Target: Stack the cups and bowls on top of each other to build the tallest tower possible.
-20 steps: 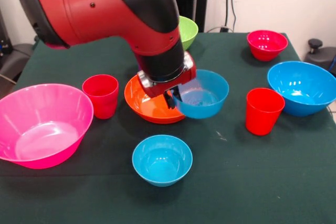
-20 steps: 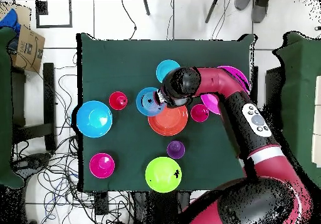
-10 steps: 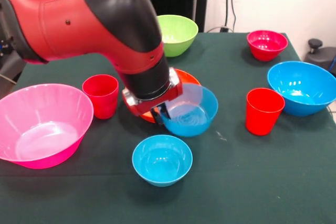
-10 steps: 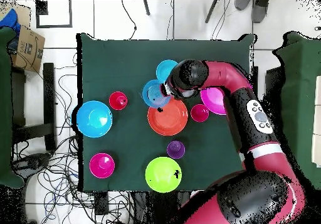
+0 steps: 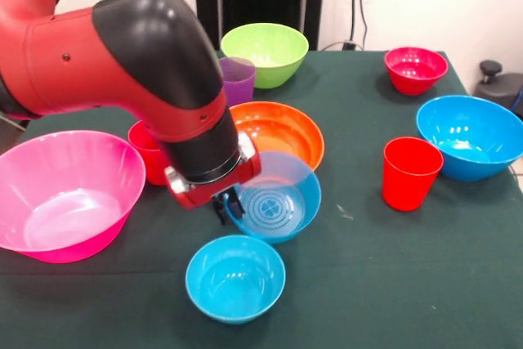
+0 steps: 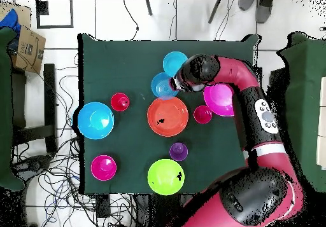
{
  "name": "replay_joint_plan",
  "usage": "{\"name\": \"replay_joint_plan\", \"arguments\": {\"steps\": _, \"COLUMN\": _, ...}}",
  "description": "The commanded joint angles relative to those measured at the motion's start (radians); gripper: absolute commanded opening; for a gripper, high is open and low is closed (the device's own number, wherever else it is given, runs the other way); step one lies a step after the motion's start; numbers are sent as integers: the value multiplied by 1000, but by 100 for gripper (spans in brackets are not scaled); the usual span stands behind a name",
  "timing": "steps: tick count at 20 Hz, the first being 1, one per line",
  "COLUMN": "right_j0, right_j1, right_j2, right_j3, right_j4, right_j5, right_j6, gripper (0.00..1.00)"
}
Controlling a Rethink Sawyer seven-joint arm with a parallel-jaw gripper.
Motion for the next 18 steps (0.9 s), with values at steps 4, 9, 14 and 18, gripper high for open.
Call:
{"name": "replay_joint_plan", "arguments": {"steps": 4, "right_j0": 29, "right_j1": 51, "right_j2": -17, "right_j3": -148, "right_j4": -64, "right_j5": 119, "right_j6": -409, "gripper": 0}}
{"name": "replay_joint_plan", "arguments": {"steps": 9, "right_j0": 22, "right_j1": 26, "right_j2": -28, "right_j3": -110, "right_j4": -49, "right_j5": 125, "right_j6": -408, "gripper": 0}}
{"name": "replay_joint_plan", "arguments": {"steps": 14, "right_j0": -16, "right_j1": -92, "right_j2": -37, "right_j3": 18, "right_j4": -13, "right_j5": 190, "right_j6": -399, "gripper": 0}}
{"name": "replay_joint_plan", "arguments": {"steps": 18, "right_j0": -40, "right_j1": -163, "right_j2": -27, "right_j3": 71, "right_j4": 6, "right_j5": 255, "right_j6": -401, "gripper": 0}}
